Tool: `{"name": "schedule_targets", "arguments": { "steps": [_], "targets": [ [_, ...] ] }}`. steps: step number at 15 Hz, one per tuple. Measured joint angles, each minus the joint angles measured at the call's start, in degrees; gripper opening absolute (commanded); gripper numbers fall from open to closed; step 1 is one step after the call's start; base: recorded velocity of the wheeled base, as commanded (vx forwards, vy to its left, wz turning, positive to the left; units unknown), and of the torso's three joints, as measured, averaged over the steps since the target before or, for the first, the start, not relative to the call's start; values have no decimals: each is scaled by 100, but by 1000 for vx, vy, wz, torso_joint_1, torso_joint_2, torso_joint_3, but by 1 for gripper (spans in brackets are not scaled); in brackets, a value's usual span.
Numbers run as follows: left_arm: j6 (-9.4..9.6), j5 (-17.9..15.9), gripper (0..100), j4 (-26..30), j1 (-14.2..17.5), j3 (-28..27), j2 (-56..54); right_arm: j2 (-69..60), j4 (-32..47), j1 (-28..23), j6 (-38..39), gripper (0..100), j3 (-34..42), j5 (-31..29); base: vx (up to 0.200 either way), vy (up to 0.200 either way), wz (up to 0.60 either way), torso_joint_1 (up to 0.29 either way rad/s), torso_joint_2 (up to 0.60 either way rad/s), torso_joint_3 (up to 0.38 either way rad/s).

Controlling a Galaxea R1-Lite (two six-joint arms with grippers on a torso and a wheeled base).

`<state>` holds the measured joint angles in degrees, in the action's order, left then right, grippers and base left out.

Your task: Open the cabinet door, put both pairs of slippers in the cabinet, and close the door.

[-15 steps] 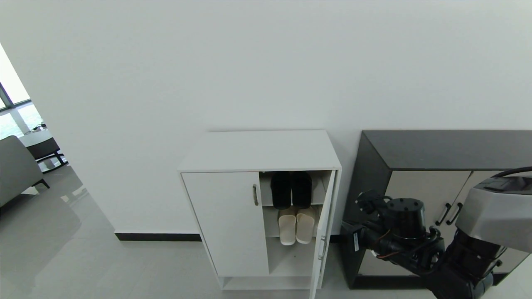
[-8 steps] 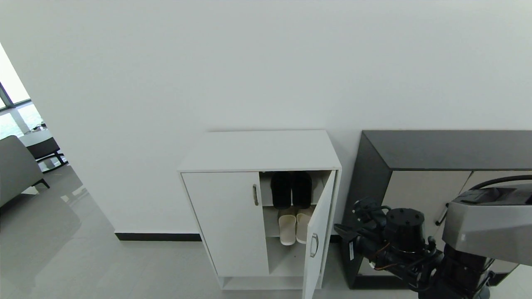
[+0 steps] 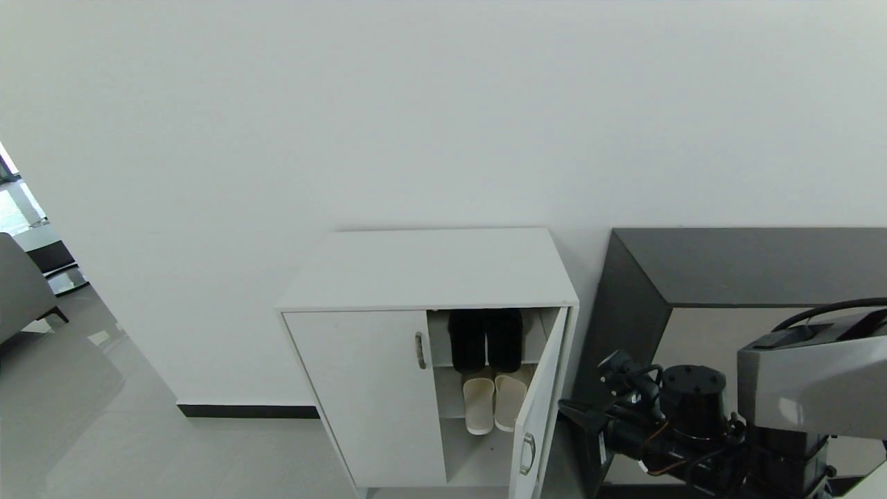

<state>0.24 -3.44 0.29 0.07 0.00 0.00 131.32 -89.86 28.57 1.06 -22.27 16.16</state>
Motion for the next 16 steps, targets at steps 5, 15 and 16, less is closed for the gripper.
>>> {"name": "schedule_targets", "arguments": {
  "steps": [5,15,16],
  "targets": [
    [2,0,0,-2,0,0,0,355,-9,87,35,0,-283,-279,0,0,0,0,0,0],
    [0,0,0,-5,0,0,0,824,591,560,569,0,-1507,-2241,0,0,0,0,0,0],
    [2,0,0,-5,0,0,0,887,649,581,714,0,-1701,-2516,0,0,0,0,0,0]
  ]
}}
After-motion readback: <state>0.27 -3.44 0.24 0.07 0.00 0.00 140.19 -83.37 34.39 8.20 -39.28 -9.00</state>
